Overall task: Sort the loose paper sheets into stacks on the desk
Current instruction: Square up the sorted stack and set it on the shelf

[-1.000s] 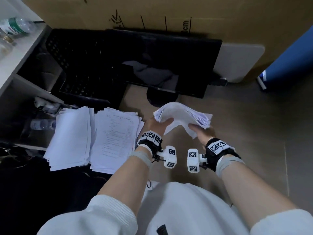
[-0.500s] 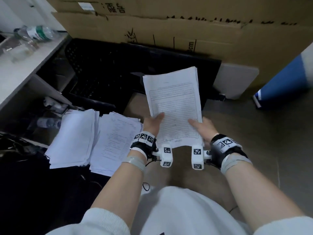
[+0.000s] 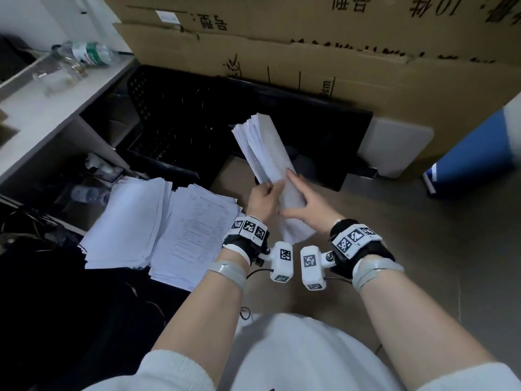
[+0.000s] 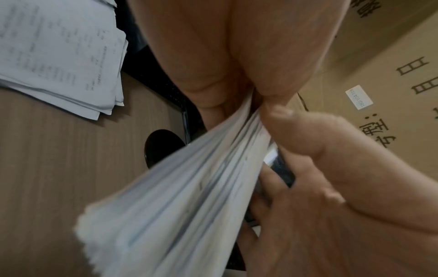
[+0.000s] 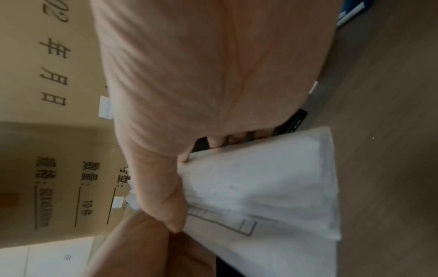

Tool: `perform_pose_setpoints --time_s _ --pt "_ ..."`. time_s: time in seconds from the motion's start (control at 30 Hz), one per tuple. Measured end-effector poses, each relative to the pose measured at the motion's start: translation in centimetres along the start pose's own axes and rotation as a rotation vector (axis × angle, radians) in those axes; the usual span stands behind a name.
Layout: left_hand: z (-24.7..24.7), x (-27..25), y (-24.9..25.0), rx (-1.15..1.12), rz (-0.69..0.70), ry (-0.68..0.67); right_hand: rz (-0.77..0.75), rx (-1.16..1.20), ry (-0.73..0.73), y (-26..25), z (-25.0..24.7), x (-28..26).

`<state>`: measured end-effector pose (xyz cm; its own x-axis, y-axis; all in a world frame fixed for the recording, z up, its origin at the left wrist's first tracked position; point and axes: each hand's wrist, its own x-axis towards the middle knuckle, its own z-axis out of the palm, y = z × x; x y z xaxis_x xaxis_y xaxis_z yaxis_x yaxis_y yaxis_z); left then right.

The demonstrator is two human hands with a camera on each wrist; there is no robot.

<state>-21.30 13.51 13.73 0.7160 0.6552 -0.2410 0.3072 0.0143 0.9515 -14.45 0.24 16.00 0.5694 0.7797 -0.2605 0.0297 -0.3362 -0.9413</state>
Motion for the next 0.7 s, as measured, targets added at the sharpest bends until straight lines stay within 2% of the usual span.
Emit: perform_pose_setpoints --time_s 0.13,0.27,0.37,0.53,0.7 --pt "-0.3 -0.2 -0.1 -0.129 -0.030 -0.030 -0.026 0.162 0.079 0.9 -0.6 -0.2" --pt "0.0 -0.1 -0.6 -0.194 -0.114 -0.008 0.082 0.435 0.240 0.8 -1.2 -0.7" --pt "0.0 -0.2 -1.4 -0.152 -0.158 -0.004 0.129 0.435 0.251 1.4 -1.5 -1.0" --pt "-0.1 -0.7 -1.6 0.008 -0.110 -0.057 0.193 0.494 0.268 1.7 -1.1 -1.0" --pt "-1.1 -1.1 -1.7 0.069 -0.099 0.083 0.280 0.483 0.258 1.2 -1.4 -1.3"
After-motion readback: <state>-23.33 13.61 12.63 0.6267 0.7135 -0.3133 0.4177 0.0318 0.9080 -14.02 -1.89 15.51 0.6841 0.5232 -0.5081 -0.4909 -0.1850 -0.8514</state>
